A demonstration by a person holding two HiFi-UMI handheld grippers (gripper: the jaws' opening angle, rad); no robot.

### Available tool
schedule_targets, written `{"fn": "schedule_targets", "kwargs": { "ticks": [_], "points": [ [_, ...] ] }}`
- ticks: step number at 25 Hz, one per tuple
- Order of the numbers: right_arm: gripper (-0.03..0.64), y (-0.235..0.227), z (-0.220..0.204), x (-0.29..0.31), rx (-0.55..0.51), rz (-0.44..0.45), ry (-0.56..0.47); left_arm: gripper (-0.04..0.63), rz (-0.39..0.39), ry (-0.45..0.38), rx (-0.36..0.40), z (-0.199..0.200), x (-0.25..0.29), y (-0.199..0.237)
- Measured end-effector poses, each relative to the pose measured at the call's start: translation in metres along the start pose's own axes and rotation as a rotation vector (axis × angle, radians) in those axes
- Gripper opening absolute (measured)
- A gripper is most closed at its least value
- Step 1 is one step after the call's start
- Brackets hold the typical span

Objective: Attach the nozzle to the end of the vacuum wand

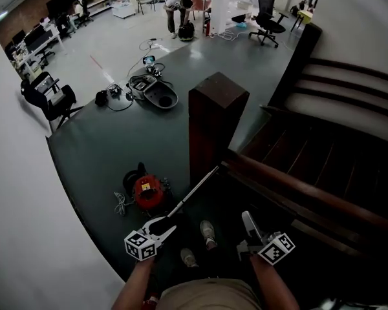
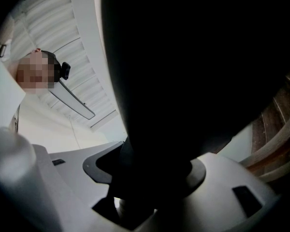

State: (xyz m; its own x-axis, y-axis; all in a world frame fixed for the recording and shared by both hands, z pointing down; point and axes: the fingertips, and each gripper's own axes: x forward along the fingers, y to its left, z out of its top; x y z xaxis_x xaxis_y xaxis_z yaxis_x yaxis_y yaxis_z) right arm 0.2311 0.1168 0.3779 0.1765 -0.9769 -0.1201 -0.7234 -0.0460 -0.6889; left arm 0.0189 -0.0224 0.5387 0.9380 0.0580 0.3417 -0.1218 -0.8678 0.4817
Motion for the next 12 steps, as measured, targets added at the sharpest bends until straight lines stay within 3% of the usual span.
{"fn": "schedule_targets", "kwargs": {
  "ticks": [6, 12],
  "points": [
    [0.261, -0.046, 0.018, 0.03, 0.003, -0.002, -0.022, 0.201, 0.026, 0.079, 0.047, 0.005, 0.061, 0.027],
    [0.261, -0.083, 0.023, 0.042, -0.039, -0.052, -0.072, 0.202, 0.001, 0.224, 0.1, -0.015, 0.138, 0.062]
  ]
}}
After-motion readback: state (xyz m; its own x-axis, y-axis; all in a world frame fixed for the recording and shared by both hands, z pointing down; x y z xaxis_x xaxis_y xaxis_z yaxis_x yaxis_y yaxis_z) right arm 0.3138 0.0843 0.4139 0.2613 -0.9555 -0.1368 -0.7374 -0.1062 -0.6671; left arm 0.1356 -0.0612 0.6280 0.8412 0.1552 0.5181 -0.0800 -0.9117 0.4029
